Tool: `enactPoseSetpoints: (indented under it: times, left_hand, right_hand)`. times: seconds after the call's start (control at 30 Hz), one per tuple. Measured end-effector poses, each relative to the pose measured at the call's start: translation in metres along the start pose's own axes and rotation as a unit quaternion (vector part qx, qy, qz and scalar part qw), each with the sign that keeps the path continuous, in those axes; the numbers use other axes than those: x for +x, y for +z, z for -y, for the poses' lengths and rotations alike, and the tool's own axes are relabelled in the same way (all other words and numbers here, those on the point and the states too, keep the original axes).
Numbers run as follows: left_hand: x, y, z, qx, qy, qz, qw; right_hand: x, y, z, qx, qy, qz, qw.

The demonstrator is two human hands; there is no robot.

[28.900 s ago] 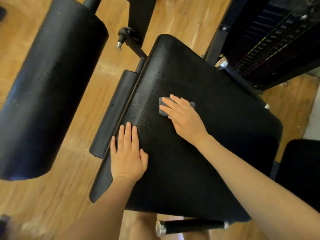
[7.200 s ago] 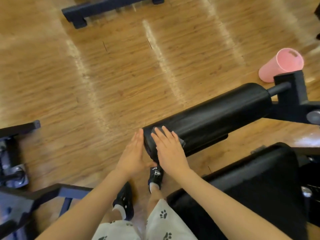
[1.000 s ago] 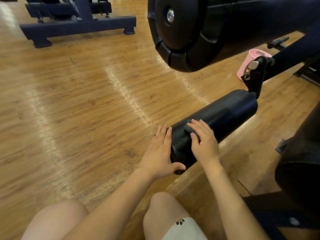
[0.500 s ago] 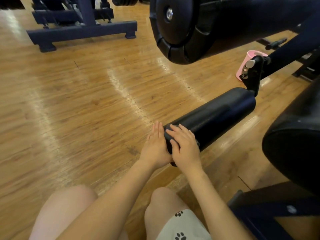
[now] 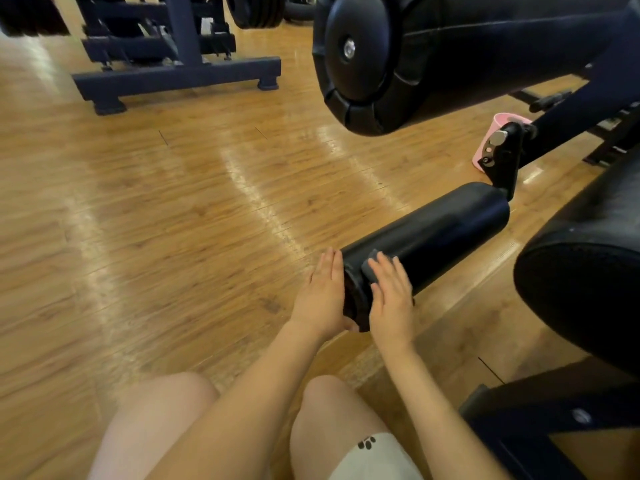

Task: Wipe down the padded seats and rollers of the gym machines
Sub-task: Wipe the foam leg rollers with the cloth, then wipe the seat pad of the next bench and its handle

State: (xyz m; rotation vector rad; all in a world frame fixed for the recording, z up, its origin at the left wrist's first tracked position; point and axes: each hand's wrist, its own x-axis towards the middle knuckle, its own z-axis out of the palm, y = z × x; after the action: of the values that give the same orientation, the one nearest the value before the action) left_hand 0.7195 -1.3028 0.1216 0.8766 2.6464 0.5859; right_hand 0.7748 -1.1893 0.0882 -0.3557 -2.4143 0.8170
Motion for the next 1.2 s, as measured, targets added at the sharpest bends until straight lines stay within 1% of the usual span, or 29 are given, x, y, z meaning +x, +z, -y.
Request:
enactPoseSetpoints:
  times: [0.1, 0.17, 0.23, 0.33, 0.37, 0.4, 0.43, 0.5, 0.57, 0.63, 0.77, 0.87, 0.93, 1.03, 1.1, 1.2]
  left_hand:
    - [-0.002, 0.002, -0.004, 0.004, -0.016, -0.004, 1.000]
    - [-0.001, 0.003, -0.007, 0.004, -0.029, 0.002, 1.000]
    - [-0.001, 0.002, -0.010, -0.002, -0.047, 0.007, 0.999]
    - [-0.008, -0.011, -0.016, -0.011, -0.061, 0.010, 0.998]
    - [-0.015, -0.016, -0.018, -0.024, -0.070, 0.018, 0.997]
    - [-0.024, -0.022, -0.020, -0.040, -0.088, 0.031, 0.995]
    - [-0.035, -0.027, -0.021, -0.053, -0.109, 0.044, 0.992]
    - [-0.059, -0.043, -0.019, -0.047, -0.150, 0.068, 0.985]
    - [-0.085, -0.067, -0.014, -0.029, -0.187, 0.085, 0.978]
    - [-0.115, -0.099, -0.008, -0.009, -0.219, 0.096, 0.971]
    - [-0.178, -0.168, -0.006, 0.044, -0.262, 0.120, 0.957]
    - [-0.221, -0.223, -0.017, 0.052, -0.303, 0.128, 0.943]
    - [-0.249, -0.262, -0.030, 0.047, -0.336, 0.118, 0.933]
    - [-0.289, -0.312, -0.048, 0.044, -0.386, 0.091, 0.917]
    - [-0.312, -0.340, -0.053, 0.043, -0.416, 0.079, 0.905]
    - [-0.340, -0.374, -0.049, 0.054, -0.463, 0.065, 0.882]
  right_hand:
    - [-0.006, -0.003, -0.004, -0.017, -0.045, 0.018, 0.999]
    - [0.000, -0.008, -0.008, -0.023, -0.045, 0.035, 0.998]
    - [0.002, -0.008, -0.005, -0.030, -0.004, 0.035, 0.999]
    - [-0.002, -0.005, 0.018, -0.075, 0.100, 0.026, 0.992]
    - [-0.006, -0.006, 0.029, -0.092, 0.124, 0.036, 0.987]
    - [-0.010, -0.007, 0.040, -0.105, 0.132, 0.061, 0.984]
    - [-0.014, -0.010, 0.052, -0.109, 0.126, 0.103, 0.981]
    - [-0.020, -0.017, 0.078, -0.099, 0.092, 0.211, 0.968]
    - [-0.021, -0.028, 0.105, -0.095, 0.077, 0.309, 0.943]
    - [-0.017, -0.042, 0.137, -0.117, 0.069, 0.376, 0.917]
    - [0.008, -0.077, 0.217, -0.193, -0.021, 0.476, 0.858]
    - [0.028, -0.107, 0.286, -0.194, -0.118, 0.546, 0.806]
    - [0.039, -0.129, 0.333, -0.180, -0.193, 0.576, 0.774]
    - [0.056, -0.159, 0.400, -0.164, -0.286, 0.597, 0.732]
    - [0.065, -0.170, 0.442, -0.147, -0.339, 0.594, 0.715]
    - [0.074, -0.169, 0.495, -0.106, -0.408, 0.578, 0.698]
